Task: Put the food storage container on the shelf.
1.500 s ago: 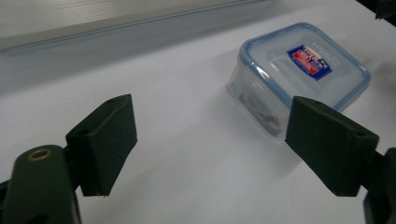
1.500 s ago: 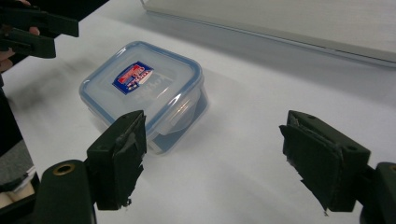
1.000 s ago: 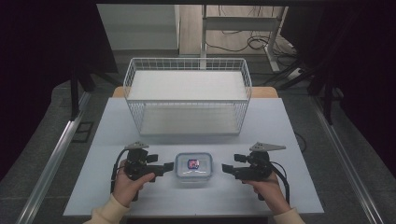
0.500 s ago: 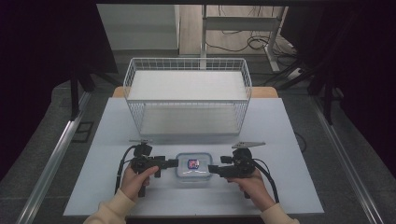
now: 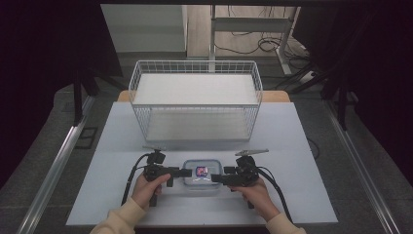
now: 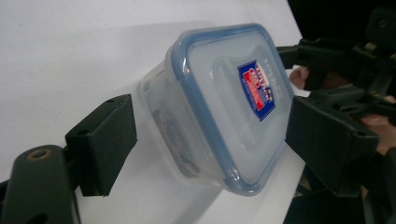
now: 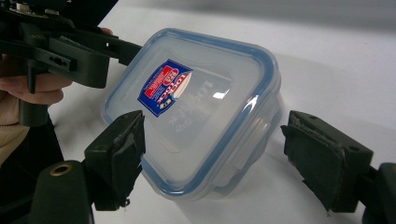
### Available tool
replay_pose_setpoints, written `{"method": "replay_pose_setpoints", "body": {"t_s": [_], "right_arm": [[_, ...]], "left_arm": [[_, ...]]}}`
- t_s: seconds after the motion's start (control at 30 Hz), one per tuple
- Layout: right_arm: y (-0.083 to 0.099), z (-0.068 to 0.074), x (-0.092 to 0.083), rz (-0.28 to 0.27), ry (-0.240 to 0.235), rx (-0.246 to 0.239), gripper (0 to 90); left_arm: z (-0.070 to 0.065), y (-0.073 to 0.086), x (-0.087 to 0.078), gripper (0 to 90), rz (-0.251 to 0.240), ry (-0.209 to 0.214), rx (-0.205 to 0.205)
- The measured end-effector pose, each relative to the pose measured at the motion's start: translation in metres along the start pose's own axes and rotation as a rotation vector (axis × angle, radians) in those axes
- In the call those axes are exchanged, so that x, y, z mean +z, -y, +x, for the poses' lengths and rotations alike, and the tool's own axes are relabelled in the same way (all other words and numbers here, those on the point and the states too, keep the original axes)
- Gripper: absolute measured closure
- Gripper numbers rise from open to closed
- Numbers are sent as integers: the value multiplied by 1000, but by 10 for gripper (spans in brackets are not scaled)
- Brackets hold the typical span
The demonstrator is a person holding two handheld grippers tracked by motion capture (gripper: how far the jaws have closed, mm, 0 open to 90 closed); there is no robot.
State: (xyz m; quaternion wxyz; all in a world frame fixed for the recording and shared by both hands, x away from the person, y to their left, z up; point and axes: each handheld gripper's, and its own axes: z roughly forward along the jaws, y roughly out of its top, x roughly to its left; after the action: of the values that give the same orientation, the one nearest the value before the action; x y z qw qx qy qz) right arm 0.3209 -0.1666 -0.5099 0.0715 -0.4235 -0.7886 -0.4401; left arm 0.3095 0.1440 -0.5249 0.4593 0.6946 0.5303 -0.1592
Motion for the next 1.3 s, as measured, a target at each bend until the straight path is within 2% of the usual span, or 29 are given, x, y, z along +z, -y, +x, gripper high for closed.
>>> {"method": "replay_pose_setpoints", "body": {"t_s": [0.13,0.17,0.23,0.37,0.4,0.43,0.47,0.5,0.57,0.67,0.77,0.8,0.83,0.87,0.97,1.0,1.2,1.3], "right_arm": [[-1,-2,1,-6,-6,21,209],[-1,-2,2,-7,-8,26,209],[-1,-3,3,-6,-13,38,208],[-1,-3,5,-4,-24,53,208],[-1,-3,5,-3,-27,57,208],[-1,-3,6,1,-27,58,208],[0,-3,7,5,-31,64,209],[0,-3,7,5,-31,64,209],[0,-4,8,12,-38,73,213],[1,-4,12,28,-49,88,221],[2,-4,13,29,-42,92,231],[2,-5,13,31,-39,111,264],[2,-5,13,31,-39,111,264],[2,-6,13,38,-43,133,274],[2,-7,12,39,-47,149,297],[2,-8,10,31,-46,167,335],[2,-16,5,17,-91,254,434],[3,-16,3,15,-101,254,451]], "left_arm": [[1,0,0,171,0,11,-18],[1,1,3,171,12,31,-24],[0,1,5,179,18,20,-10],[1,3,9,198,36,22,-11],[2,3,10,204,39,27,-26],[5,6,11,223,43,75,-63],[7,7,12,224,51,82,-73],[7,7,12,228,51,82,-73],[7,8,13,239,55,45,-61],[8,7,11,288,50,72,-73],[8,8,12,313,52,71,-70],[8,8,11,331,46,63,-75],[8,8,11,339,46,63,-75],[8,8,10,352,40,62,-81],[7,8,9,391,31,57,-80],[7,8,8,391,26,54,-81],[3,9,5,440,9,43,-87],[3,11,4,453,-8,46,-96]]}}
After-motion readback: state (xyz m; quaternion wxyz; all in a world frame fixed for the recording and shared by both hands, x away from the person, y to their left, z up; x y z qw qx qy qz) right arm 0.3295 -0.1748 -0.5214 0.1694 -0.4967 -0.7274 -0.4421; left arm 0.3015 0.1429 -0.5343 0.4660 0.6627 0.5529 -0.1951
